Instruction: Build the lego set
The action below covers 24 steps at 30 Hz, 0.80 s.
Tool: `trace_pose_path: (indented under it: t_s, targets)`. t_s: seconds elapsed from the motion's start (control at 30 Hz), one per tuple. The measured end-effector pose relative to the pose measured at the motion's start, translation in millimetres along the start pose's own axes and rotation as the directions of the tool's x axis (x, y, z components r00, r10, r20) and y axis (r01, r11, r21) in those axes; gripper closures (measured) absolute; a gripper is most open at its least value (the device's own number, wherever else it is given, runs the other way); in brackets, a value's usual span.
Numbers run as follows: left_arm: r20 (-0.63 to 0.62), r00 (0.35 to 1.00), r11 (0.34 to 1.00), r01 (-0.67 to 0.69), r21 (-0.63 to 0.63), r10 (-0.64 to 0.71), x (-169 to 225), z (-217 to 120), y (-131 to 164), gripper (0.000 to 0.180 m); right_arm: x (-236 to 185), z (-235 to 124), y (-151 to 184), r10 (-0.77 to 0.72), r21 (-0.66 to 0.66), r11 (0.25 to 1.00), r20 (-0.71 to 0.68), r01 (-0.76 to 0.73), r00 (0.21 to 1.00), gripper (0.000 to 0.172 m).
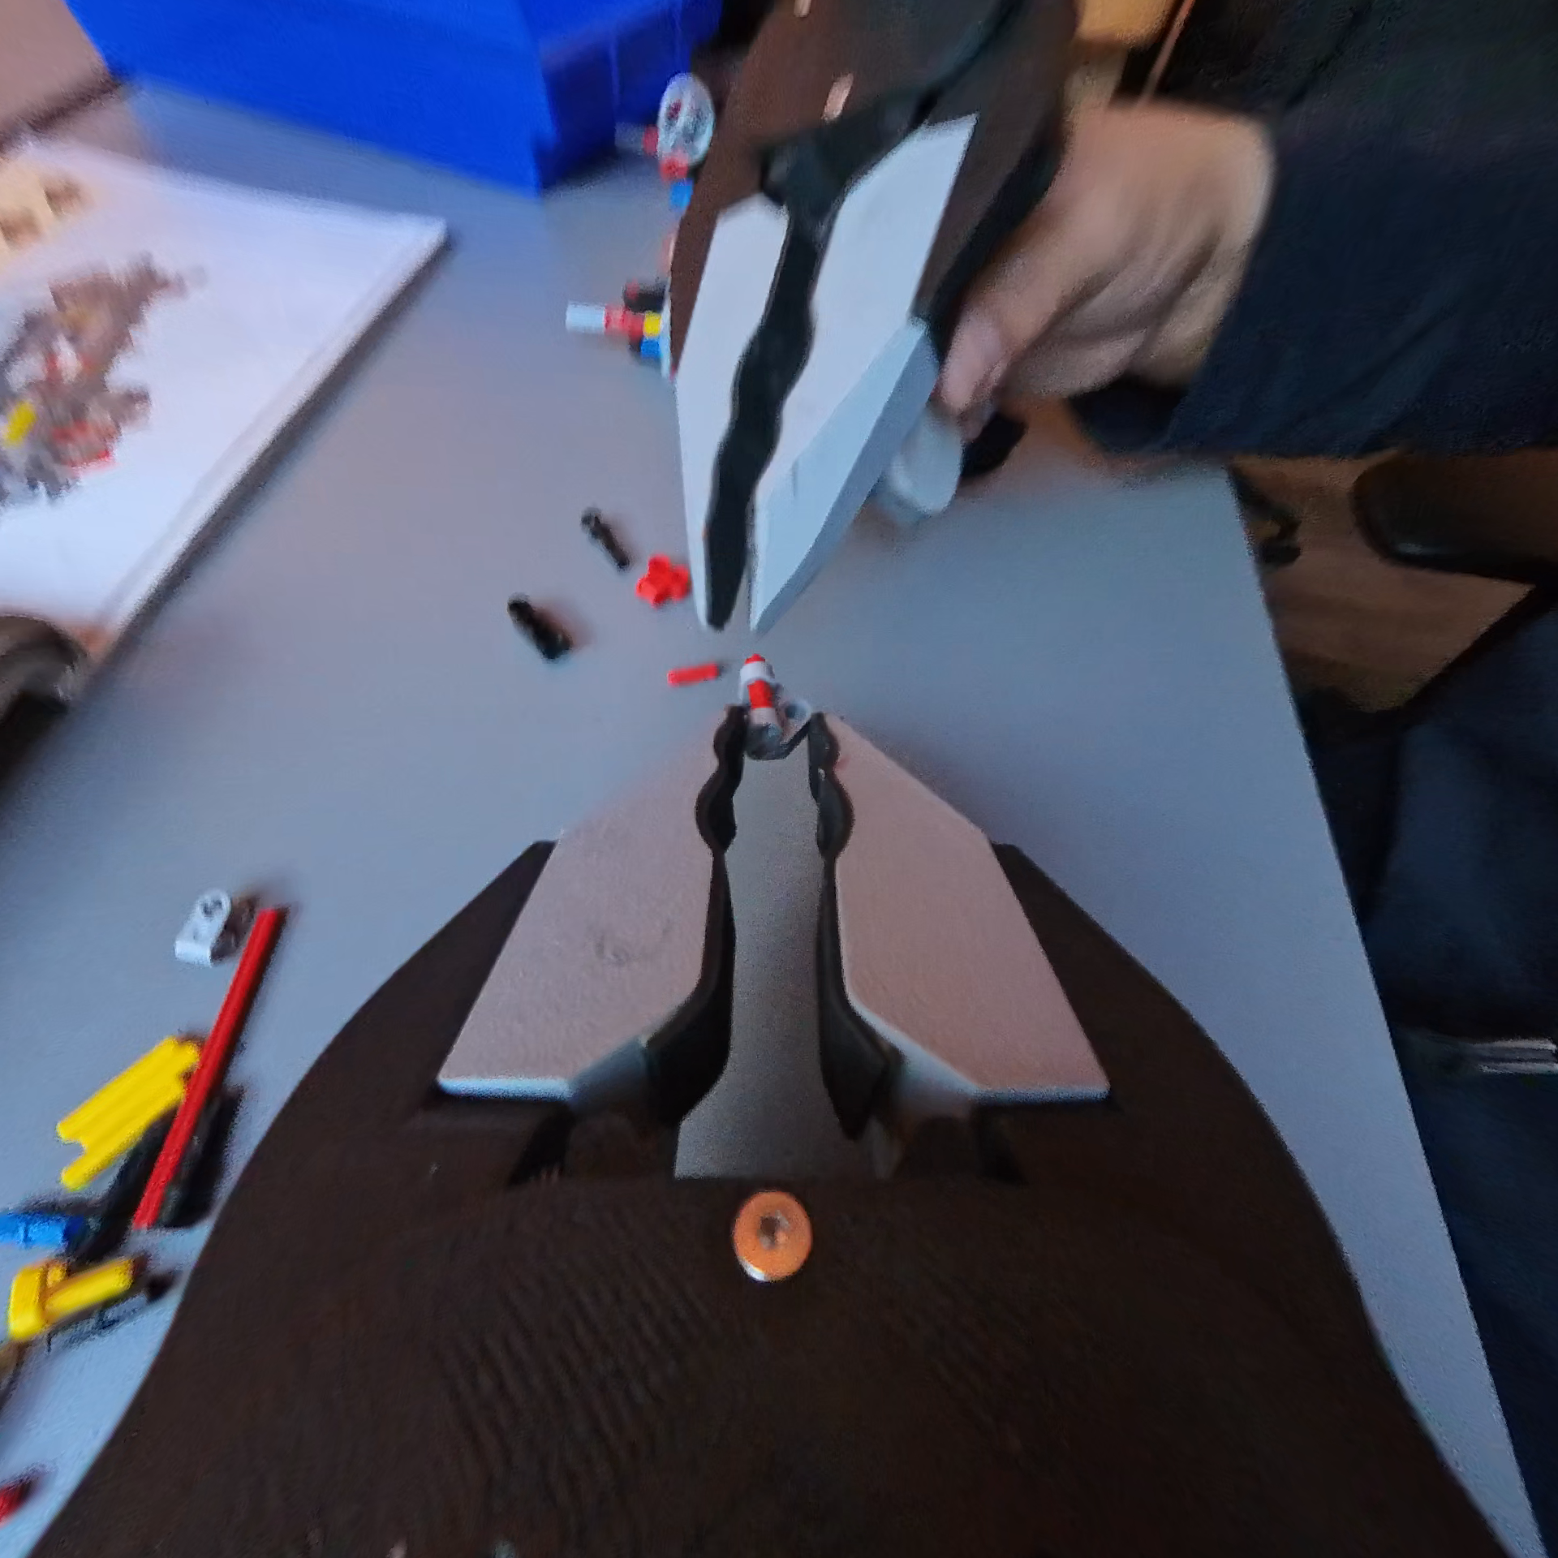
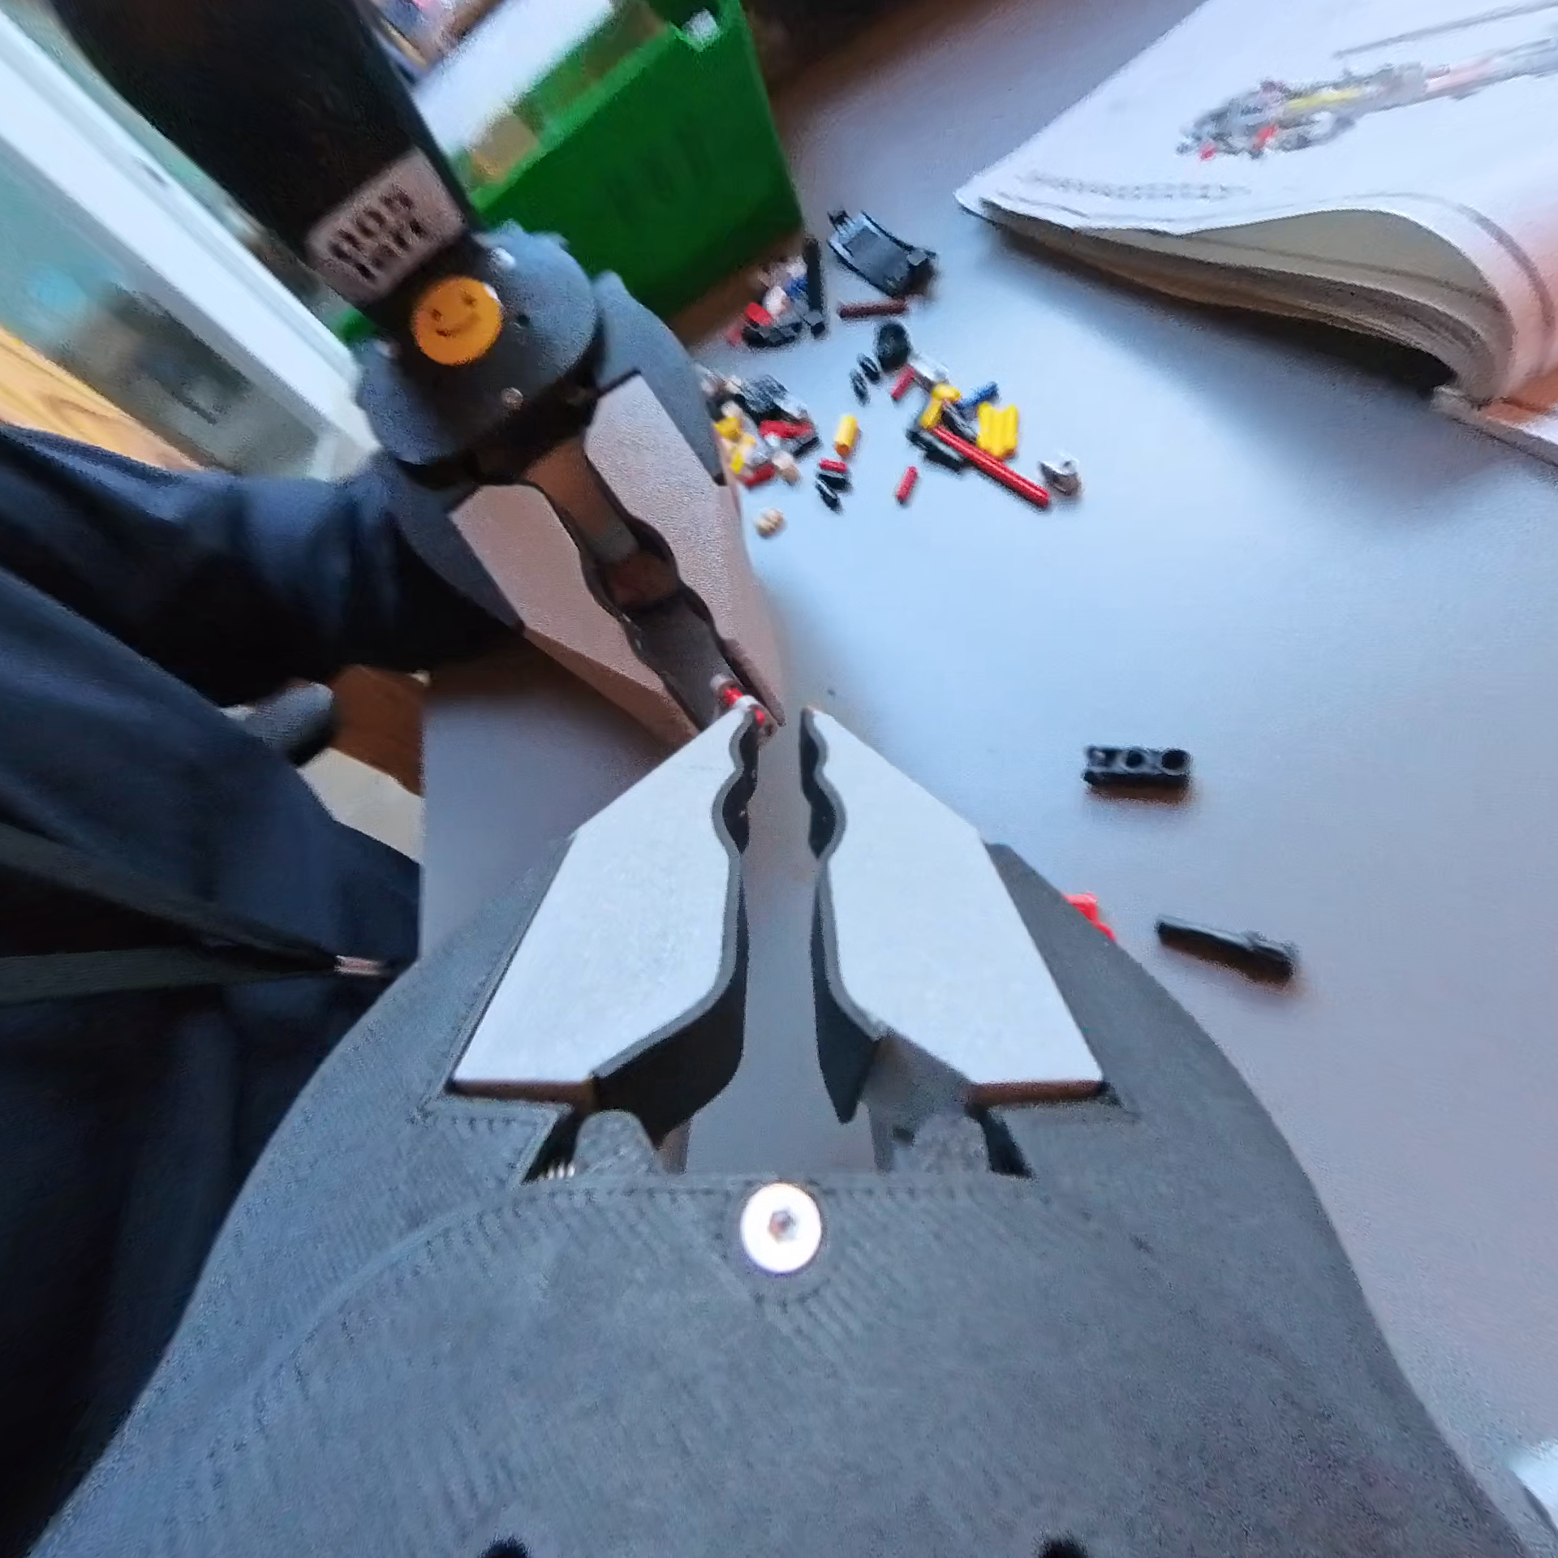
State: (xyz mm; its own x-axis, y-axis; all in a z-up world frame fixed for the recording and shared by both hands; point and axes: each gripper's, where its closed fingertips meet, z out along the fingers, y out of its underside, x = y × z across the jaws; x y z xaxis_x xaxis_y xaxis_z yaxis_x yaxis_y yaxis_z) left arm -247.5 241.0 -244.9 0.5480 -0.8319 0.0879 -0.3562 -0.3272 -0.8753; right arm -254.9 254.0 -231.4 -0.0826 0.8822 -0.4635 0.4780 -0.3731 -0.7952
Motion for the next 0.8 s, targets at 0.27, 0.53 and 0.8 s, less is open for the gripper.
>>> trace_pose_path:
  t_s: [0.27,0.53,0.8]
  targets:
    - [-0.009,0.995,0.969,-0.093,0.228,0.097,1,-18,-29,0.168,-14,-11,-17,-0.106,0.165,0.983,0.178,0.076,0.978,0.171]
    - [-0.012,0.989,0.966,-0.141,0.216,0.147,7,-14,-29,0.167,-25,-11,-21,-0.204,0.208,0.964,0.171,0.167,0.964,0.168]
    - [-0.031,0.99,0.971,-0.125,0.202,0.134,10,-11,-27,0.168,-30,-8,-17,-0.259,0.2,0.954,0.176,0.223,0.95,0.172]
